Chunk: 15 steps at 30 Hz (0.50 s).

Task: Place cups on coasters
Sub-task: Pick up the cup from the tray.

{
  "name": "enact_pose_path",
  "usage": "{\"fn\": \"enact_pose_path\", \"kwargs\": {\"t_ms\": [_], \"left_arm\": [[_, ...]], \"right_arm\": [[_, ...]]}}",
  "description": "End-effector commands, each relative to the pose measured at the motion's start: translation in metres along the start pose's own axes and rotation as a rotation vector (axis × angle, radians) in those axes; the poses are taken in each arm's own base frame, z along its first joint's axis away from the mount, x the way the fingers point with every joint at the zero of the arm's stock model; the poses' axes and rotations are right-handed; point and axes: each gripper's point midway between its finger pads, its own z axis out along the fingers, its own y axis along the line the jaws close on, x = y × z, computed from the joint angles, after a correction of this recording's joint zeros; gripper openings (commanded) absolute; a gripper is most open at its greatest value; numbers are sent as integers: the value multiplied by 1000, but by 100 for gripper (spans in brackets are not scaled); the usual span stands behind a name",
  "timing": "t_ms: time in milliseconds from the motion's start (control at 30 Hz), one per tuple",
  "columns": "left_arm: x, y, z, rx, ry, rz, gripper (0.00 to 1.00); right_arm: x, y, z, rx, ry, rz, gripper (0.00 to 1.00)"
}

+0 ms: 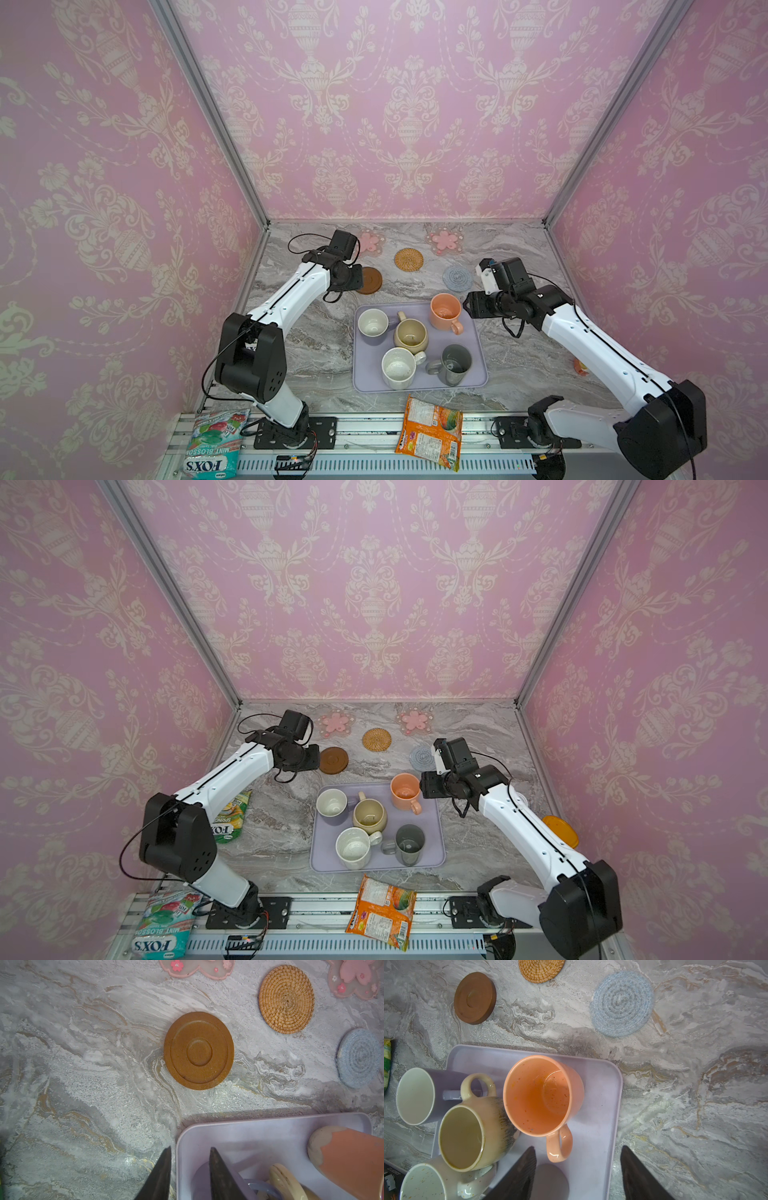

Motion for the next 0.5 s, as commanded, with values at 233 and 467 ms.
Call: {"fn": "enact_pose_path", "kwargs": {"t_ms": [233, 467], "left_arm": [[7, 9, -13, -44, -7, 57, 35], [2, 4, -11, -26, -7, 59, 35]], "right_arm": [[50, 11, 0, -13, 133, -43, 64], [63, 19, 16, -24, 180, -49, 61]]}}
